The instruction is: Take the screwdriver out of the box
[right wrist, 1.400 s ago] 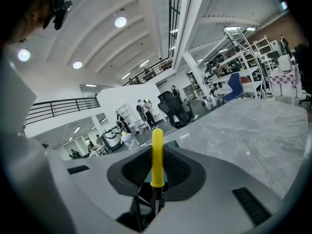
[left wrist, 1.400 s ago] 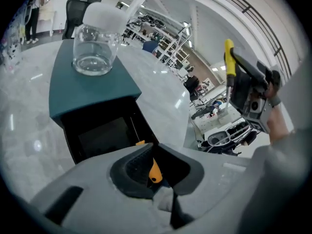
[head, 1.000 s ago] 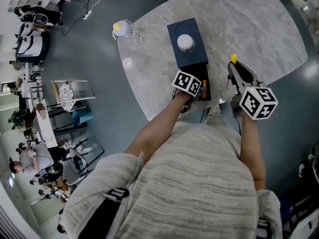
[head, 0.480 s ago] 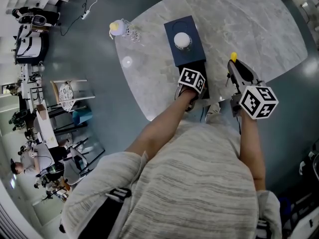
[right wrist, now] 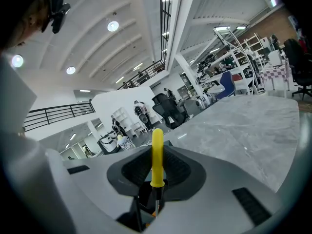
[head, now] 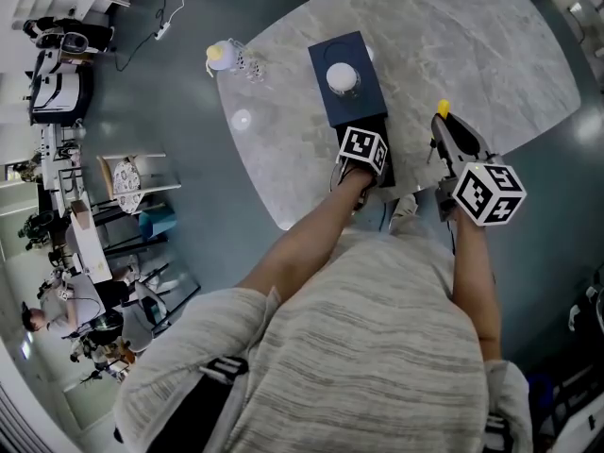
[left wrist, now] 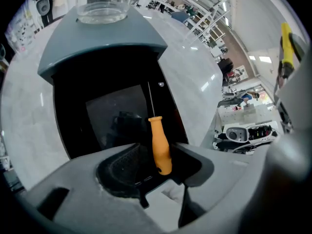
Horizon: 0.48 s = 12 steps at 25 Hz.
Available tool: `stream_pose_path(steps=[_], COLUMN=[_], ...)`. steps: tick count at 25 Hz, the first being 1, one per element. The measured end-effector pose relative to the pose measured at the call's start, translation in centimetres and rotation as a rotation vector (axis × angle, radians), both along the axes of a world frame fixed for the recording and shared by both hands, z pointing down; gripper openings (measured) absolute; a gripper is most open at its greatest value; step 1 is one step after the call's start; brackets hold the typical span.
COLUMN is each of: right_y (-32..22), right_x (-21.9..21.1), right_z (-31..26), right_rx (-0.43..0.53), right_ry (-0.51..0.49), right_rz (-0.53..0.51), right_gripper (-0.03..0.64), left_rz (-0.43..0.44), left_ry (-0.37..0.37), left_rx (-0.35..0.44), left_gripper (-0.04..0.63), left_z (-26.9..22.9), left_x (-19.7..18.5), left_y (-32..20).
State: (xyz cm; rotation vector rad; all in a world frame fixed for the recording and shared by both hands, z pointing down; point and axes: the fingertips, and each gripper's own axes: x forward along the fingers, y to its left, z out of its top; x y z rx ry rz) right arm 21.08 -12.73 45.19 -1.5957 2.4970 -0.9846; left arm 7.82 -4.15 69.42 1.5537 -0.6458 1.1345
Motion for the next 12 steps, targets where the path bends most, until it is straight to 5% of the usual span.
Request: stream_pose_path(steps=[4, 12], right_y=[0.1, 0.1], right_x=[0.0, -0.1], right_z=[0.1, -0.3], right_rx=[0.001, 0.011], right_ry=[-0.002, -0.009], right_rz=[0.001, 0.000], right_gripper=[0.067, 0.066], left_rz=[0.031, 0.048], left_ry=[-0.028, -0.060], left_rx=[0.020, 0.070], left_gripper=[0.230, 0.198], left_z=[-0.1, -0.9], left_x=[-0.8, -1.4], left_y=[-0.4, -0.8])
